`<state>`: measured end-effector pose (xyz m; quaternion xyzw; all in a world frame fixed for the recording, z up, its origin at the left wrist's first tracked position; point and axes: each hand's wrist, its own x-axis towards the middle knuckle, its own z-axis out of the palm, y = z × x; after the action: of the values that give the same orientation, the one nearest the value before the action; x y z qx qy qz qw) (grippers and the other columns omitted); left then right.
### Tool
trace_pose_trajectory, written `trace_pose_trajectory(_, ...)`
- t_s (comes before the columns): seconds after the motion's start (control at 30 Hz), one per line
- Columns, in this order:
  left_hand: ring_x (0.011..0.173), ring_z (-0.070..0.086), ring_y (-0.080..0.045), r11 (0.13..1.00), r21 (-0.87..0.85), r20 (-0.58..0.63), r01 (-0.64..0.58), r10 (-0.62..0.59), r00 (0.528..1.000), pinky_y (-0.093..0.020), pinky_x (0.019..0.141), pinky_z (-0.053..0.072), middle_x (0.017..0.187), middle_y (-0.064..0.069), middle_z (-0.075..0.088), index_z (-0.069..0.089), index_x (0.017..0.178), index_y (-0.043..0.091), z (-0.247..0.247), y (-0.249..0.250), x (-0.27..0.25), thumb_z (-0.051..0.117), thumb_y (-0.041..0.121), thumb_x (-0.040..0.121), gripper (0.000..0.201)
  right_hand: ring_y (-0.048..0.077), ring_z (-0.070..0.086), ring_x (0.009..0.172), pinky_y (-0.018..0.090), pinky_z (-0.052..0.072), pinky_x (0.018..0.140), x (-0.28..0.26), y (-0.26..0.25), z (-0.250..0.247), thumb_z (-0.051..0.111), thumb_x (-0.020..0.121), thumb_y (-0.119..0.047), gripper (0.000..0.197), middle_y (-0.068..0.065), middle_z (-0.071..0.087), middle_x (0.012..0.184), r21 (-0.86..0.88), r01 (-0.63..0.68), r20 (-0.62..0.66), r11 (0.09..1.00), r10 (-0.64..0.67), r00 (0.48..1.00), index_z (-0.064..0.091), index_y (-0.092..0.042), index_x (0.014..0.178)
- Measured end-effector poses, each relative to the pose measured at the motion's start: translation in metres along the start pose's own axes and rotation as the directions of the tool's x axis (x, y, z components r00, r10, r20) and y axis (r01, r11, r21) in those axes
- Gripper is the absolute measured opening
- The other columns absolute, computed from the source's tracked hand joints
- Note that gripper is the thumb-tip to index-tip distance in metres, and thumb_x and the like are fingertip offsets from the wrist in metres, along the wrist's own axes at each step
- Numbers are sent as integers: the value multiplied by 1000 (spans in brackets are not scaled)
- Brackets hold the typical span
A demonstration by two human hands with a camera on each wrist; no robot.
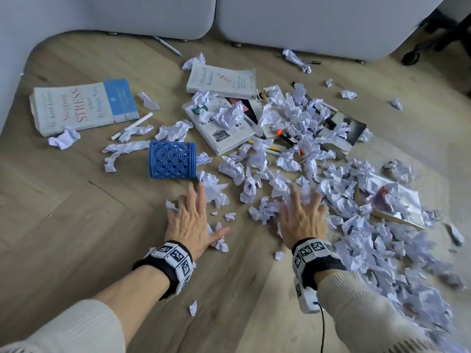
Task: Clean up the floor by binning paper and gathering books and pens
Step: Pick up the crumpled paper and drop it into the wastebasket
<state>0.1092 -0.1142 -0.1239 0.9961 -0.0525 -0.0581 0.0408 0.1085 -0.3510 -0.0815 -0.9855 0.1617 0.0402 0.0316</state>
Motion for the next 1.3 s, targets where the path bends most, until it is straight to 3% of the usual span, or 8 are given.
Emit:
trace_pose_trajectory(0.07, 82, 54, -25, 996, 60, -33, -69, 71, 997, -30, 59, 45, 146, -29, 29, -15, 147, 1, 0, 11, 16, 28, 86, 72, 121, 46, 30, 129, 57, 39, 97, 14, -1, 7, 28, 80, -79, 79, 12, 5, 153, -13, -60, 117, 998, 62, 991, 2, -44, 146)
trace_pose_trajectory(0.17, 66, 45, -18, 973, 150, -5, -177, 180, 984, -25, 53, 37, 130, -27, 36, -25, 147, 9, 4, 22, 43, 27, 81, 80, 111, 50, 10, 140, 62, 27, 108, 27, -12, 27, 31, 74, -85, 90, 10, -17, 157, 86, -28, 238, 996, 7, 971, -6, -46, 146)
trace_pose_trajectory(0.37, 54, 44, -17, 911, 100, 125, -399, 387, 914, -28, 49, 40, 128, -24, 31, -11, 150, 37, 3, 37, 66, 38, 62, 92, 80, 39, 44, 103, 49, 47, 77, 12, -22, 43, 53, 88, -47, 42, 12, 37, 130, -12, 279, 84, 960, -277, 957, 43, -27, 123)
trace_pose_trajectory(0.5, 71, 64, -30, 877, -24, 176, -481, 477, 861, -39, 60, 49, 124, -16, 35, 31, 136, 29, -13, 52, 60, 44, 27, 97, 41, 34, 54, 79, 44, 50, 67, 0, -20, 46, 74, 71, -18, 45, 15, 51, 97, 120, 453, 41, 883, -461, 887, 53, -14, 111)
trace_pose_trajectory(0.67, 94, 63, -30, 830, -15, 294, -558, 537, 791, -36, 71, 45, 110, -12, 49, 45, 119, 15, -22, 63, 36, 35, 15, 101, 21, 27, 49, 78, 32, 37, 64, -17, -1, 20, 61, 86, -11, 31, 12, 45, 105, 219, 332, 277, 917, -385, 880, 55, -15, 117)
trace_pose_trajectory(0.93, 96, 60, -32, 772, -176, 181, -611, 635, 751, -36, 74, 45, 107, -14, 62, 56, 107, 10, -73, 105, 33, 42, 33, 97, 28, 31, 53, 86, 29, 38, 68, -69, 57, -71, 59, 93, -24, 36, 8, 44, 105, 205, 6, 144, 979, -37, 989, 51, -19, 128)
trace_pose_trajectory(1.2, 70, 49, -22, 447, -352, 125, -822, 893, 432, -32, 62, 37, 81, -9, 56, 42, 80, 14, -166, 209, -34, 48, 32, 96, 25, 31, 54, 102, 36, 45, 81, -187, 88, -169, 61, 91, -22, 35, 12, 45, 120, 122, -36, 288, 992, 0, 958, 53, -18, 124)
trace_pose_trajectory(1.3, 74, 52, -22, 336, -353, 139, -873, 942, 306, -34, 65, 43, 82, -6, 55, 42, 81, 17, -193, 230, -65, 48, 34, 95, 23, 23, 46, 82, 33, 41, 74, -227, 105, -207, 60, 91, -21, 34, 5, 41, 106, 87, 79, 289, 993, -101, 952, 54, -22, 125)
